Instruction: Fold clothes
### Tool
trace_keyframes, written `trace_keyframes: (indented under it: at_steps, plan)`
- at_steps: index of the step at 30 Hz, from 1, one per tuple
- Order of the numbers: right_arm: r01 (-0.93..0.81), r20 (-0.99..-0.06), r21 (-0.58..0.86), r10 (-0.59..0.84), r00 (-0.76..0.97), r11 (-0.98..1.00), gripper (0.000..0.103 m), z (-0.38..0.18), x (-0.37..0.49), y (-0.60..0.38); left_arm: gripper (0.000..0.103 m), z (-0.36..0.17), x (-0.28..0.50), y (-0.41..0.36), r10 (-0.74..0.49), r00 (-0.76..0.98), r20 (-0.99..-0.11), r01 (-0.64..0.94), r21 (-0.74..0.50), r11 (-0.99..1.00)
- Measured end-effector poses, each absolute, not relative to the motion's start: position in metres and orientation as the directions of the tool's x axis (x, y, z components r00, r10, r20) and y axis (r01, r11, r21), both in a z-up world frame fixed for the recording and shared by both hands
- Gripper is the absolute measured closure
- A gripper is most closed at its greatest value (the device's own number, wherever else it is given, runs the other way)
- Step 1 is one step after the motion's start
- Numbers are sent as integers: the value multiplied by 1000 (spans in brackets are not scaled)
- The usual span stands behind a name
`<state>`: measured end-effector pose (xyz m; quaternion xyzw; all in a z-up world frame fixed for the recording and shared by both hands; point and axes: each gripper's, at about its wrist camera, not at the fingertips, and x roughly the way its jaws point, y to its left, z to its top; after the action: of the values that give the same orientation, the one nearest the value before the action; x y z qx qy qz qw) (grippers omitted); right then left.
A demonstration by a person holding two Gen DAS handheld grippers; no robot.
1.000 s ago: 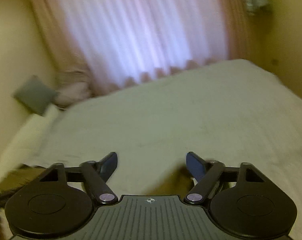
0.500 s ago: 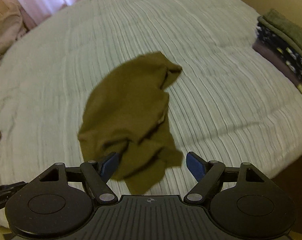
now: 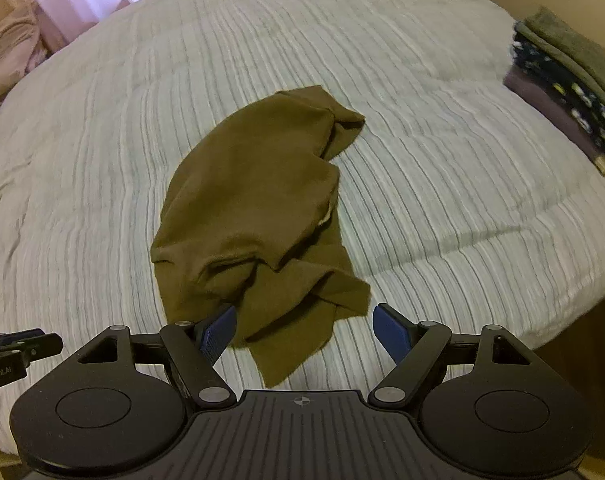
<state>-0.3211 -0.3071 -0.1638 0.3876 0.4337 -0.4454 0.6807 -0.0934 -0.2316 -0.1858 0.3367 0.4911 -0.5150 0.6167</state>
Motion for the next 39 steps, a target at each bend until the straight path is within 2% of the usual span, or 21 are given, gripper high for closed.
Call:
trace_keyframes:
  at_steps: [7, 13, 22, 30, 35, 39]
  plan:
    - [895, -927, 124, -272, 259, 428, 24, -189, -331, -340, 75, -214, -115, -245, -300, 25, -954, 936, -84, 342]
    - [877, -920, 135, -270, 283, 462, 24, -236, -340, -347, 75, -261, -122, -245, -333, 27, -942, 933, -95, 346]
    - [875, -837, 180, -398, 376, 449, 24, -304, -349, -328, 75, -328, -114, -227, -454, 53, -890, 943, -104, 315]
    - [849, -721, 198, -513, 465, 491, 24, -330, -354, -298, 75, -345, -126, -191, -583, 135, -801, 945, -73, 319]
    - [836, -667, 208, -551, 501, 508, 24, -310, -376, -256, 71, -327, -151, -152, -587, 125, -800, 939, -95, 329]
    - [822, -634, 194, -572, 521, 535, 24, -288, -394, -234, 68, -311, -178, -124, -604, 156, -782, 944, -62, 323]
